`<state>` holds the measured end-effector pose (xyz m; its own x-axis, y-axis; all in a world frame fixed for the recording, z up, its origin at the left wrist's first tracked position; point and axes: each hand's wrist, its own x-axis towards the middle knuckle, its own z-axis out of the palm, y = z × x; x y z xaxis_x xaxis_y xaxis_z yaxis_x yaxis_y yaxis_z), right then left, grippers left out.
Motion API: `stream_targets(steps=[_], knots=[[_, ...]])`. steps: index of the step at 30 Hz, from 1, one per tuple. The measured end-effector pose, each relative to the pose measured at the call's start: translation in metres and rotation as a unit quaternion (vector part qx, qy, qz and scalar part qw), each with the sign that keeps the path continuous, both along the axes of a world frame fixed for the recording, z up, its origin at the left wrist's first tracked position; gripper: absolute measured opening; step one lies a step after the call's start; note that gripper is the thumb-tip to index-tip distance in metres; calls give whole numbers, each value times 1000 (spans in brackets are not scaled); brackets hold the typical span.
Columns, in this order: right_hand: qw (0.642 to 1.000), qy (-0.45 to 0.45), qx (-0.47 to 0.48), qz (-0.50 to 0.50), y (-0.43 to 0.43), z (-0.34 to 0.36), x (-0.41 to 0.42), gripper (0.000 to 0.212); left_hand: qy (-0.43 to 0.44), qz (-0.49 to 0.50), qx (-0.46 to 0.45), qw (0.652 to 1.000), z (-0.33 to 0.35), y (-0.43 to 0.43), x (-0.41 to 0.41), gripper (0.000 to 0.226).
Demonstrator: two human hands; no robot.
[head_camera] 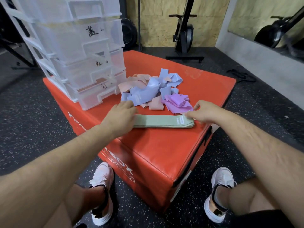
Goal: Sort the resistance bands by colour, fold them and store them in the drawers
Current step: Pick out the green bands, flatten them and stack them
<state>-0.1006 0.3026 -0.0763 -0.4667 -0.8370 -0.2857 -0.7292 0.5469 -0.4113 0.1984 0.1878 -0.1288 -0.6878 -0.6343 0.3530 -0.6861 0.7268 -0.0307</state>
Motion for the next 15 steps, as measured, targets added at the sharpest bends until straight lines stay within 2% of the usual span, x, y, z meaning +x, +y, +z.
stream_targets(steps=[3, 5, 7, 9, 12, 15], knots=[[997, -52, 43, -22, -1, -4, 1, 47, 17, -105, 67, 992, -1, 14, -22, 23], [994, -95, 39, -34, -2, -8, 5, 40, -5, -142, 110, 984, -5, 18, -33, 34], [987, -147, 22, -55, -4, -13, 9, 31, -27, -150, 144, 978, -9, 19, -39, 43], [980, -186, 7, -75, -5, -16, 12, 25, -30, -143, 159, 976, -10, 18, -43, 40], [969, -224, 9, -104, -6, -15, 12, 28, -16, -138, 161, 977, -9, 17, -47, 32], [957, -270, 10, -106, -4, -14, 11, 21, -12, -134, 163, 977, -8, 17, -50, 32]])
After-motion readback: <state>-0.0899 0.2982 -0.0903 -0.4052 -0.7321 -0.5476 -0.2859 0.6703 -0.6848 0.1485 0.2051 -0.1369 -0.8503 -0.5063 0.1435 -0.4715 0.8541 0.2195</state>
